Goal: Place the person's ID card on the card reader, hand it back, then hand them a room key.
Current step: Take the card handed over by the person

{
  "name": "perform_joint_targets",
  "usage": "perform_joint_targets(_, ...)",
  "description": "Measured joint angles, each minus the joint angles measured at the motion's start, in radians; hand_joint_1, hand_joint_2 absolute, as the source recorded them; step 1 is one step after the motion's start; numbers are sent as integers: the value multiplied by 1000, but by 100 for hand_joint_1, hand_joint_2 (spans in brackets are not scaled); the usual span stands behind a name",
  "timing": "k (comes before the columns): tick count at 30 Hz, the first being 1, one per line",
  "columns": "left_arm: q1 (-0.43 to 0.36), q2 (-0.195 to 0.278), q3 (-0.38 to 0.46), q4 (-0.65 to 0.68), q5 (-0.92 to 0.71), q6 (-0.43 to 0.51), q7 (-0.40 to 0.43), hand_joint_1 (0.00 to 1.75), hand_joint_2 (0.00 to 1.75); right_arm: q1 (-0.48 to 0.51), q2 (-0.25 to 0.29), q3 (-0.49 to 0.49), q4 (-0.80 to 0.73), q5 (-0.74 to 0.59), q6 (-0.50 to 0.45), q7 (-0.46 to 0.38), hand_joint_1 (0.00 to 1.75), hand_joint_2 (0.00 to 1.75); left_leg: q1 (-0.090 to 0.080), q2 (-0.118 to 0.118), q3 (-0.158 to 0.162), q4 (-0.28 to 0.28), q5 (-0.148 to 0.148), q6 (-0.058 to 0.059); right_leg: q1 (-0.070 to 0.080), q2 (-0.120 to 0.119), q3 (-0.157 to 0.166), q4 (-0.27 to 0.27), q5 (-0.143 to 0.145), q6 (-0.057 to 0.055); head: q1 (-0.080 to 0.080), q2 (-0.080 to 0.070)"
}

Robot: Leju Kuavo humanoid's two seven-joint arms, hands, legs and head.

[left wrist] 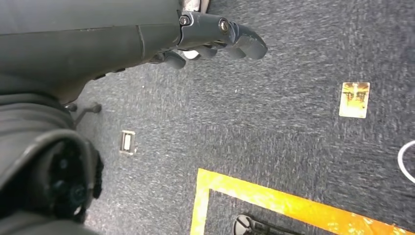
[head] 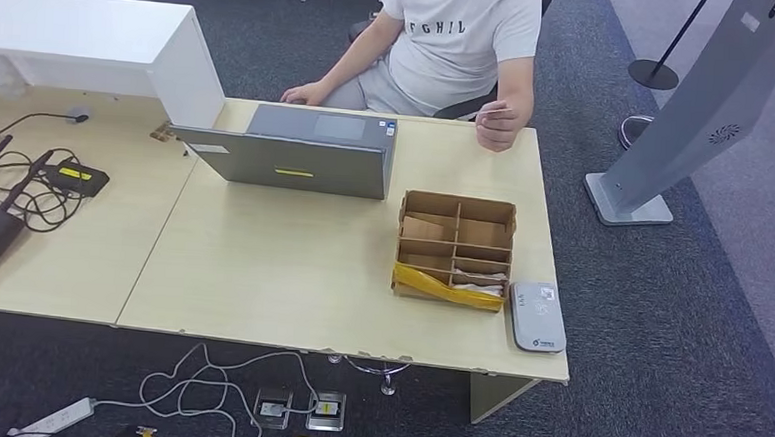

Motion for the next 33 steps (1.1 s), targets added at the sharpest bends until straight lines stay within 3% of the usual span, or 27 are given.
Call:
perform_joint_targets(7, 3, 2, -5, 0, -27, -25, -32, 0, 0, 183, -7, 153, -255, 48, 88, 80, 0, 175, 0, 0, -1, 0, 0, 0, 0, 0, -1, 0, 0, 0, 0, 0)
perform_joint_targets(16, 3, 6, -18, 0, -50, -44, -62, 0, 0, 309, -6, 279, -402, 197, 164, 74, 0, 175, 0, -1, -2, 0, 0, 0, 0, -1, -1, 0, 0, 0, 0, 0)
perform_joint_targets(25, 3, 5, -39, 0, -82, -49, -65, 0, 0, 412, 22, 375, -413, 525, 37, -9, 0, 175, 0, -2, -3, 0, 0, 0, 0, -1, -1, 0, 0, 0, 0, 0)
perform_joint_targets(33, 3, 5, -58, 0, -85, -46, -79, 0, 0, 426, 84, 417, -350, 592, -51, -46, 0, 175, 0, -2, -3, 0, 0, -1, 0, -2, -1, 0, 0, 0, 0, 0)
